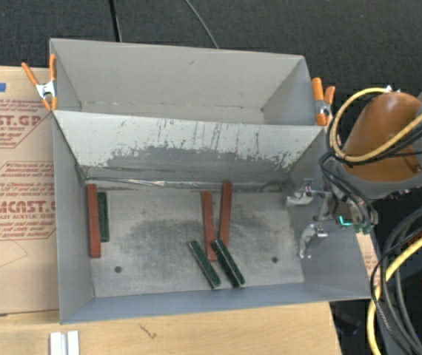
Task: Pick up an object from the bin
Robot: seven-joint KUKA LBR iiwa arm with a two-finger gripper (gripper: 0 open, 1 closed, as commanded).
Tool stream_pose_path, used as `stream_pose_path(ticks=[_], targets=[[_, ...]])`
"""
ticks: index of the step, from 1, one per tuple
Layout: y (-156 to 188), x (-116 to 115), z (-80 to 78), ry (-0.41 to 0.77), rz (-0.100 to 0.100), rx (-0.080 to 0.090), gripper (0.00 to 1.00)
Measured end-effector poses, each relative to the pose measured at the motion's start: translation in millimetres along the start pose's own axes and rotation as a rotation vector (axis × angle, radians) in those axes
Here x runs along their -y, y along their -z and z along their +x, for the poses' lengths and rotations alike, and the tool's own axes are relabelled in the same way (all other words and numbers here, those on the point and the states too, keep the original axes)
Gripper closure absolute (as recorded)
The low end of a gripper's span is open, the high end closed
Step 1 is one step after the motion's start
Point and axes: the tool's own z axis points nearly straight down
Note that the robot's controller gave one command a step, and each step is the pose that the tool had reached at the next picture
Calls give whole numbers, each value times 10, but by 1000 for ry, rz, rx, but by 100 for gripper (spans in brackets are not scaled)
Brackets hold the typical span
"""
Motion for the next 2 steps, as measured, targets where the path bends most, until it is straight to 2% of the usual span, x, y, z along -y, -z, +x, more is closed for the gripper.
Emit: stream_pose_path(ticks=[1, 2], targets=[[-237, -531, 76, -38, 0, 2, 0], [-589, -708, 248, -3, -6, 1, 0]])
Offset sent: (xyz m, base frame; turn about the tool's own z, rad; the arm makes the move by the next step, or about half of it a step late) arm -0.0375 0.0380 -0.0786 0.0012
